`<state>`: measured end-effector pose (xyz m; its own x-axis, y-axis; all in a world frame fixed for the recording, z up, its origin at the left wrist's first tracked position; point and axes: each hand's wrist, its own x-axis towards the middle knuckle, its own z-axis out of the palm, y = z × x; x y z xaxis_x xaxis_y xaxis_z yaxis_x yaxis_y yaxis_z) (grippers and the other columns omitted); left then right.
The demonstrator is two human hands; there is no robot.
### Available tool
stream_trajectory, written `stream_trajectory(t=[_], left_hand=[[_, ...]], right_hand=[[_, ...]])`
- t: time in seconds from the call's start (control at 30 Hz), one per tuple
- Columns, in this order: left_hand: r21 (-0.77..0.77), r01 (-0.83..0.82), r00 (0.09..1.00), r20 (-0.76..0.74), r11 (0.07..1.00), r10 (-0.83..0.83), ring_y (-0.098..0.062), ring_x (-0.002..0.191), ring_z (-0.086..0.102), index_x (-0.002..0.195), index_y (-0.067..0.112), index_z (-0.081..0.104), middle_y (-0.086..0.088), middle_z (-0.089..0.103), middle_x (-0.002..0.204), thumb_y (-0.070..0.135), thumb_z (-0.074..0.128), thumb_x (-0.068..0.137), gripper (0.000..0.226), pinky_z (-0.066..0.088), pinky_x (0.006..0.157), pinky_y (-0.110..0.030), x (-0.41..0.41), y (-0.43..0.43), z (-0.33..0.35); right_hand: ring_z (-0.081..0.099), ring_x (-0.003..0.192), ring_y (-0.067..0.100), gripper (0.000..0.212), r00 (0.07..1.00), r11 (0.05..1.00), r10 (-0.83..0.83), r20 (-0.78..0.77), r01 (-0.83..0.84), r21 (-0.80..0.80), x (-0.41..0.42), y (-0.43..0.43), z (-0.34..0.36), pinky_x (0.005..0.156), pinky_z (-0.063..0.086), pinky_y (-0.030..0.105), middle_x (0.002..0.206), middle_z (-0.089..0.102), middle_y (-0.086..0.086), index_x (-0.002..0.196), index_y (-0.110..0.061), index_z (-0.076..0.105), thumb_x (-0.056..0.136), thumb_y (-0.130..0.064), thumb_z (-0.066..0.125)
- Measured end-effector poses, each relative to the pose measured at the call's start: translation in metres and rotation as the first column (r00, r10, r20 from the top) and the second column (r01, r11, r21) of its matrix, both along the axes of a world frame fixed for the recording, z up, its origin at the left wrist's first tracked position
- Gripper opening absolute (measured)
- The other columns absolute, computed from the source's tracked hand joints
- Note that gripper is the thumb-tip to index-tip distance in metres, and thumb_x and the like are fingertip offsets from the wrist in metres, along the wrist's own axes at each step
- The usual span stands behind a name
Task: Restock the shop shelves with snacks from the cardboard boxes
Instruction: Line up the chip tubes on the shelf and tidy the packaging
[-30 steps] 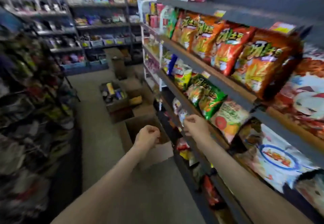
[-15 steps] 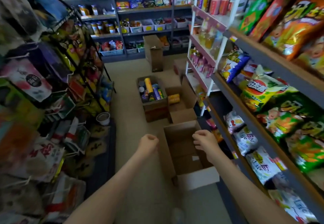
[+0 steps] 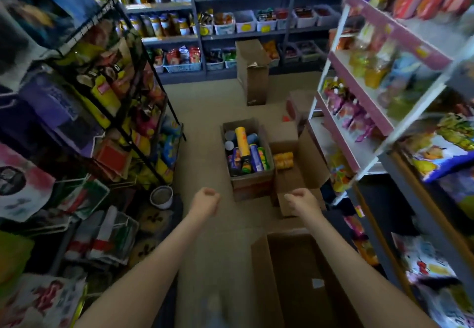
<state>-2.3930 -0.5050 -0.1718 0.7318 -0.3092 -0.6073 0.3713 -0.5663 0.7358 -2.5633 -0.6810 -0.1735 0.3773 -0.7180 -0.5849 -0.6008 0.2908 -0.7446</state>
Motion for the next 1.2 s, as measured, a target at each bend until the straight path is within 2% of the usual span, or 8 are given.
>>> stream_trajectory(t=[0.23,0.4,0.53,0.67,0.8,0.93,1.03,1.2], left_hand=[[0.111,0.166,0.984,0.051,0.98,-0.172,-0.021,0.071,0.054,0.105,0.011,0.055,-0.014,0.059,0.094,0.005,0.052,0.094,0.013,0.041,0.052,-0.025,0.145,-0.079,-0.043],[0.163,0.225,0.972,0.025,0.961,-0.233,-0.034,0.096,0.064,0.104,0.018,0.06,-0.019,0.067,0.109,0.013,0.058,0.092,0.013,0.052,0.08,-0.038,0.236,-0.139,-0.067],[0.159,0.256,0.967,-0.023,0.954,-0.255,-0.03,0.097,0.062,0.109,0.015,0.059,-0.016,0.064,0.109,0.015,0.058,0.093,0.016,0.052,0.085,-0.038,0.285,-0.191,-0.089],[0.161,0.171,0.984,-0.074,0.972,-0.161,-0.025,0.083,0.057,0.11,0.011,0.057,-0.019,0.063,0.107,0.009,0.058,0.093,0.017,0.047,0.065,-0.029,0.324,-0.234,-0.128],[0.193,0.047,0.993,-0.115,0.98,-0.025,-0.017,0.064,0.051,0.113,0.011,0.053,-0.014,0.059,0.089,0.007,0.06,0.092,0.022,0.043,0.049,-0.019,0.36,-0.268,-0.179],[0.204,-0.001,0.986,-0.161,0.979,0.034,-0.016,0.057,0.045,0.125,0.005,0.05,-0.008,0.05,0.069,-0.001,0.058,0.091,0.035,0.035,0.036,-0.011,0.392,-0.298,-0.236],[0.204,0.008,0.988,-0.153,0.979,0.024,-0.015,0.059,0.045,0.127,0.004,0.049,-0.006,0.051,0.072,-0.002,0.058,0.091,0.038,0.038,0.043,-0.01,0.415,-0.322,-0.285],[0.155,0.075,0.997,-0.043,0.985,-0.069,-0.015,0.086,0.054,0.121,0.015,0.053,-0.004,0.058,0.1,0.007,0.062,0.09,0.033,0.046,0.079,-0.03,0.458,-0.375,-0.363]], right_hand=[[0.057,0.091,0.018,0.025,0.996,0.992,-0.068,-0.062,0.074,0.101,0.137,-0.069,-0.038,0.086,0.052,0.036,0.098,0.055,0.0,0.113,-0.019,0.049,0.093,-0.026,0.062],[0.058,0.087,0.026,0.025,0.981,0.979,-0.159,-0.11,0.171,0.107,0.215,-0.119,-0.062,0.082,0.05,0.04,0.091,0.058,0.007,0.11,-0.011,0.052,0.09,-0.019,0.065],[0.059,0.098,0.027,0.027,0.979,0.978,-0.143,-0.146,0.163,0.132,0.261,-0.167,-0.079,0.091,0.05,0.043,0.101,0.059,0.008,0.113,-0.013,0.053,0.09,-0.019,0.065],[0.057,0.095,0.022,0.03,0.98,0.981,-0.096,-0.175,0.123,0.148,0.3,-0.22,-0.122,0.078,0.048,0.034,0.108,0.059,0.008,0.118,-0.014,0.053,0.09,-0.019,0.064],[0.057,0.105,0.023,0.034,0.959,0.979,0.028,-0.283,0.03,0.2,0.342,-0.273,-0.176,0.094,0.048,0.04,0.114,0.057,0.005,0.124,-0.015,0.051,0.093,-0.024,0.061],[0.056,0.113,0.024,0.038,0.93,0.971,0.105,-0.352,-0.02,0.237,0.386,-0.315,-0.239,0.094,0.047,0.039,0.124,0.058,0.008,0.129,-0.013,0.052,0.093,-0.023,0.061],[0.053,0.103,0.019,0.038,0.931,0.971,0.14,-0.337,-0.062,0.231,0.42,-0.332,-0.291,0.075,0.042,0.029,0.125,0.058,0.009,0.13,-0.012,0.051,0.094,-0.022,0.06],[0.051,0.117,0.022,0.055,0.963,0.973,0.134,-0.233,-0.083,0.217,0.48,-0.34,-0.383,0.093,0.041,0.034,0.133,0.053,0.013,0.137,-0.007,0.044,0.089,-0.019,0.068]])
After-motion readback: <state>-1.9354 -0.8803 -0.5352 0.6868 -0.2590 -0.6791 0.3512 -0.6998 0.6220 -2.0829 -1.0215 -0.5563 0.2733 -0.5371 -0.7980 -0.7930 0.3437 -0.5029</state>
